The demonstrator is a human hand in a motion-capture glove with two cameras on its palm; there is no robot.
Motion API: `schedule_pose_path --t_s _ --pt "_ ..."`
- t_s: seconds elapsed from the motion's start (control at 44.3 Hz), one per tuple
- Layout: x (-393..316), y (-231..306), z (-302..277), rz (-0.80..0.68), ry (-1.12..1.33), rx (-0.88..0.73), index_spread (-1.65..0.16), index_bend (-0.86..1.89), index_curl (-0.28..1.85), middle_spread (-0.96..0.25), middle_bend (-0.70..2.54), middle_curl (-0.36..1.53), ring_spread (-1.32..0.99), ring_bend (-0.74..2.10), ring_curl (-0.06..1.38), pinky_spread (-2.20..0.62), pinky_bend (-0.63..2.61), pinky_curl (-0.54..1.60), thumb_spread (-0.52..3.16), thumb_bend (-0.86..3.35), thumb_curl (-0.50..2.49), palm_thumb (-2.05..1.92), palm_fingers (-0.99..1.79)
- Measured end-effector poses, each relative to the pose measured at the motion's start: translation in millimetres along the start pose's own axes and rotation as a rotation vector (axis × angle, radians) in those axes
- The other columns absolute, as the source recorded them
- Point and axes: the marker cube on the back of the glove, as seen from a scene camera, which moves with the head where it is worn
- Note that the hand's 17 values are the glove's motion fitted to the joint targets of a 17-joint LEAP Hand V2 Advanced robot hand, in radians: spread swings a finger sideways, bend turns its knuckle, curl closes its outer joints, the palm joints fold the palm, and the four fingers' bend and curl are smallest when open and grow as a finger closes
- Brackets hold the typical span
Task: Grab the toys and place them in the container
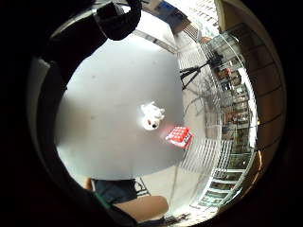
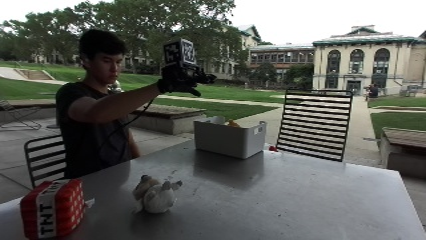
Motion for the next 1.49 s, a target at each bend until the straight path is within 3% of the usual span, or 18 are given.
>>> schedule_pose_path --t_s 0.407,1.017,1.311,1.356,1.491 --pt "170.2 12.6 92.2 0.198 0.046 -0.078 -0.32 0.12 0.25 -0.07 0.25 0.46 -0.06 0.43 0.23 0.00 1.00 0.32 1.10 -0.02 0.32 0.00 -0.09" --pt "236.2 64.1 265.1 0.362 0.064 -0.400 -0.28 0.01 0.12 0.03 0.27 0.45 0.00 0.30 0.23 0.03 0.94 0.32 1.05 -0.01 0.31 0.02 -0.21" --pt "243.2 75.1 294.0 0.411 0.064 -0.403 -0.28 -0.02 0.03 0.00 0.37 0.48 -0.05 0.70 0.35 -0.02 1.03 0.35 1.11 0.08 0.35 0.28 0.00" --pt "241.4 75.9 296.9 0.409 0.059 -0.394 -0.28 -0.09 -0.01 -0.02 0.36 0.48 -0.14 0.99 0.42 -0.12 1.15 0.37 1.13 0.13 0.37 0.37 0.25" --pt "232.9 75.7 297.4 0.411 0.105 -0.366 -0.30 -0.02 -0.03 -0.09 0.37 0.48 -0.29 1.29 0.46 -0.36 1.38 0.39 1.16 0.21 0.39 0.55 0.64"
